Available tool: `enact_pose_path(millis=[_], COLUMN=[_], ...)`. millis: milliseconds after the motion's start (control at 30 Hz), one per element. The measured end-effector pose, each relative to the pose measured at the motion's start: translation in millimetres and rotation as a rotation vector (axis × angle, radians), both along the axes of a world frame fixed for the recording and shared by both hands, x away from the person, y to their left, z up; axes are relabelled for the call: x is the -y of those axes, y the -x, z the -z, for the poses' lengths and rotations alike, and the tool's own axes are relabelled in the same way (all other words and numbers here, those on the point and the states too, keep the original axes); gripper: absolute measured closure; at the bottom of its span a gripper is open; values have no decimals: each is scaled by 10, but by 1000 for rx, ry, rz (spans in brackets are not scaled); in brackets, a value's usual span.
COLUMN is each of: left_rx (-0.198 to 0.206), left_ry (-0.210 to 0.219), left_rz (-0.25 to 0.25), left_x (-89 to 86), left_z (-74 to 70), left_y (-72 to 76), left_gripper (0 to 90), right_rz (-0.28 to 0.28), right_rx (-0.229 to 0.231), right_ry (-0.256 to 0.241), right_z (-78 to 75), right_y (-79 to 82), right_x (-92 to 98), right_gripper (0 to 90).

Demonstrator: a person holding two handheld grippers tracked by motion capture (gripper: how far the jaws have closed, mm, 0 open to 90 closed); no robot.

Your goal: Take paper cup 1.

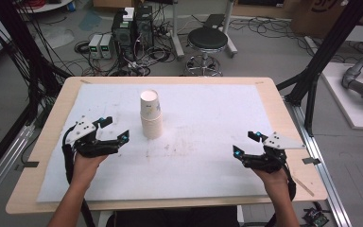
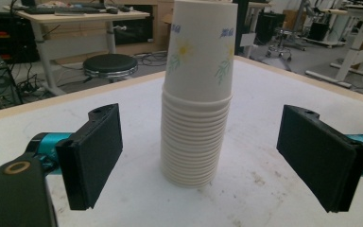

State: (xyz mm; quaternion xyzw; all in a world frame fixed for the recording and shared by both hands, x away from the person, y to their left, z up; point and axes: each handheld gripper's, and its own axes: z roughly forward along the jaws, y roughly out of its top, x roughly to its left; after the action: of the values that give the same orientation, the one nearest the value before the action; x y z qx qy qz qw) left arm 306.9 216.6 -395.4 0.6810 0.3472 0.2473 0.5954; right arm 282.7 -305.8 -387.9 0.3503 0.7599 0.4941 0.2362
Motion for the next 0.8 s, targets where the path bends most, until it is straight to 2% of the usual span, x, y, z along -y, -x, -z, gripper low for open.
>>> enact_pose_path(millis=[567, 800], left_rx=[6, -24], left_ry=[-47, -76], left_rz=[65, 53], left_x=[313, 428], left_z=[-380, -562], left_y=[-307, -482], left_gripper=[150, 147], right_rz=[-6, -13], right_rx=[-5, -9], right_ry=[7, 0], right_z=[14, 11], right_y=[16, 13], right_x=[-1, -19], right_gripper=[194, 194])
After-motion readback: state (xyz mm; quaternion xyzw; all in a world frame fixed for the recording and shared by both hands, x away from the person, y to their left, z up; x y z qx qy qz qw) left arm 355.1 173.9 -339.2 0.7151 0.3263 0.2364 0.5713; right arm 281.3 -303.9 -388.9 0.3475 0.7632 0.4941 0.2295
